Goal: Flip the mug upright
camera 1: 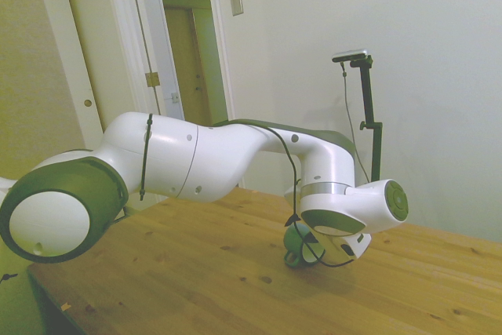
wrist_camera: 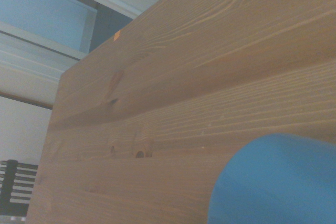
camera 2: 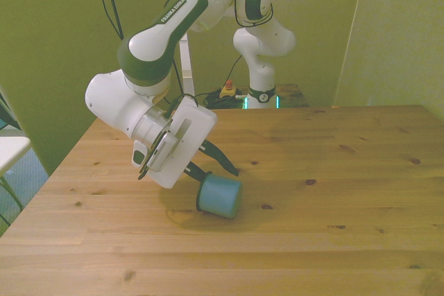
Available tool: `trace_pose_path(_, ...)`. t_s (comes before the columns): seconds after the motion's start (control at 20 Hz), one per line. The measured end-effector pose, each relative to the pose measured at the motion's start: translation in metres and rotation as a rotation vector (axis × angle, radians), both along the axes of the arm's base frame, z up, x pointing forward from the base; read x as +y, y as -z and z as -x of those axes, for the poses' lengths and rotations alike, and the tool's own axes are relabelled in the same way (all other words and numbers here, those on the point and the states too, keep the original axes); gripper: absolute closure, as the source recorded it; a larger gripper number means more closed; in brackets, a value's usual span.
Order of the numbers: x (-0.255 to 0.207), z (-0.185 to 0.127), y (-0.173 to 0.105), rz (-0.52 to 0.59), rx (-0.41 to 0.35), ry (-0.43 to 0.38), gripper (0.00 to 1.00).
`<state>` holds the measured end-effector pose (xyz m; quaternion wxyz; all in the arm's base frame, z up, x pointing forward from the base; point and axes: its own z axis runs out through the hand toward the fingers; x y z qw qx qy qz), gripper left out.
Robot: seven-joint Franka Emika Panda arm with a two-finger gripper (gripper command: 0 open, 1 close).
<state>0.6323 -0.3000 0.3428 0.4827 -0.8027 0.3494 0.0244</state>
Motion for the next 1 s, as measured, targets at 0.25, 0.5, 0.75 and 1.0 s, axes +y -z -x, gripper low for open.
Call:
trace_pose_path(0.25, 0.0, 0.0, 0.0, 0.001, -0.005, -0.004, 1.0)
trace_pose_path(0.5, -0.003, 0.002, -0.004, 0.006, -0.016, -0.006, 1.0)
trace_pose_path(0.75, -0.01, 0.007, -0.025, 0.033, -0.048, -0.001, 1.0)
trace_pose_path(1.0, -0.007, 0.018, -0.068, 0.167, -0.08, -0.014, 1.0)
